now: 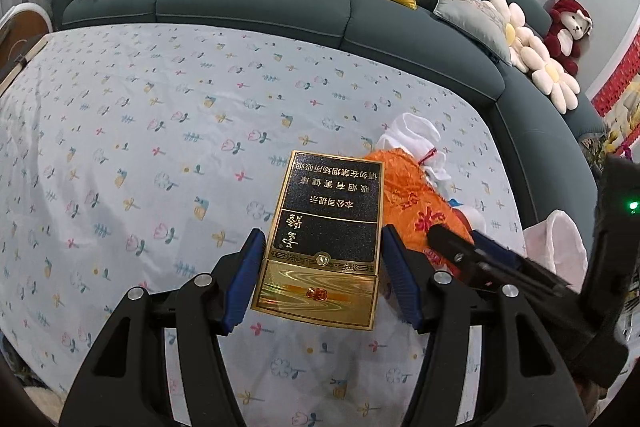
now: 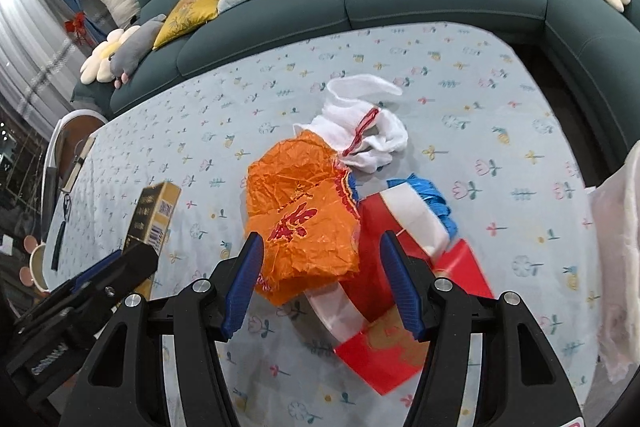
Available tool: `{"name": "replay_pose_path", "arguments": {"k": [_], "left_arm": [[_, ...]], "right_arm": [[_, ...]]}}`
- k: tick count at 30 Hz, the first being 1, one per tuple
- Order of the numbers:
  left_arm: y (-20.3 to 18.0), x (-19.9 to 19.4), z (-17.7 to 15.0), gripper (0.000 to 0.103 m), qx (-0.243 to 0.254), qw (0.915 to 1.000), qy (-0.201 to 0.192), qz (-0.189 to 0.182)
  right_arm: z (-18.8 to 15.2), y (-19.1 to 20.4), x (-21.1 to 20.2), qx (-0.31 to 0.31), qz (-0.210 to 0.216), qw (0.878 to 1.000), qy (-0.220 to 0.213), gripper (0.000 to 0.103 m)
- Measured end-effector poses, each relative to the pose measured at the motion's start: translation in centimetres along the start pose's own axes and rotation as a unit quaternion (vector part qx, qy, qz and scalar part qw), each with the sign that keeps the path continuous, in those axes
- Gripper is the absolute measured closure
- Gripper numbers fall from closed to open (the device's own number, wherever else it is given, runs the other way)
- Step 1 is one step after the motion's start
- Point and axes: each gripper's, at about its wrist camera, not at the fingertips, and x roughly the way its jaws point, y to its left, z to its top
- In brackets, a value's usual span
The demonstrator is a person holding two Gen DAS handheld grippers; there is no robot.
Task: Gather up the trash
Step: 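Grasp the orange plastic bag with the right tool while the left tool holds the gold box, then carry the orange bag over the wastebasket and open the right tool while the left tool carries the box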
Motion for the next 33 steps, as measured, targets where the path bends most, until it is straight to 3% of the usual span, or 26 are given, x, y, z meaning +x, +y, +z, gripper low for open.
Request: {"name": "replay_pose_path", "arguments": {"k": [2, 7, 15, 25, 33], "left_arm": [[-0.1, 0.1, 0.2, 0.046, 0.0, 1.0, 0.0, -0.001], [-0.6, -0.4, 0.3, 0.046, 0.003, 1.0, -0.004, -0.003], [-3.7, -3.0, 0.8, 0.046, 0.022, 0.9993, -0.025, -0.016], [-11.3, -5.8, 0.3, 0.046, 0.065, 0.995, -0.047, -0.06], [-17.5, -6.6, -1.0, 0.046, 0.107, 0.989, -0.044, -0.092]], "right_arm": [[-0.1, 0.1, 0.4, -0.001, 0.008, 1.0, 0.008, 0.067], [-0.4, 0.6, -0.9, -0.015, 0.024, 1.0, -0.008, 0.08], [0.8, -0.5, -7.4, 0.001, 0.032, 0.996, -0.078, 0.081], [0.9, -6.6, -16.4, 0.039, 0.009, 0.987, -0.155, 0.081], [-0.5, -11.7, -20.6, 0.07, -0.016, 0.98, -0.184, 0.081]]}}
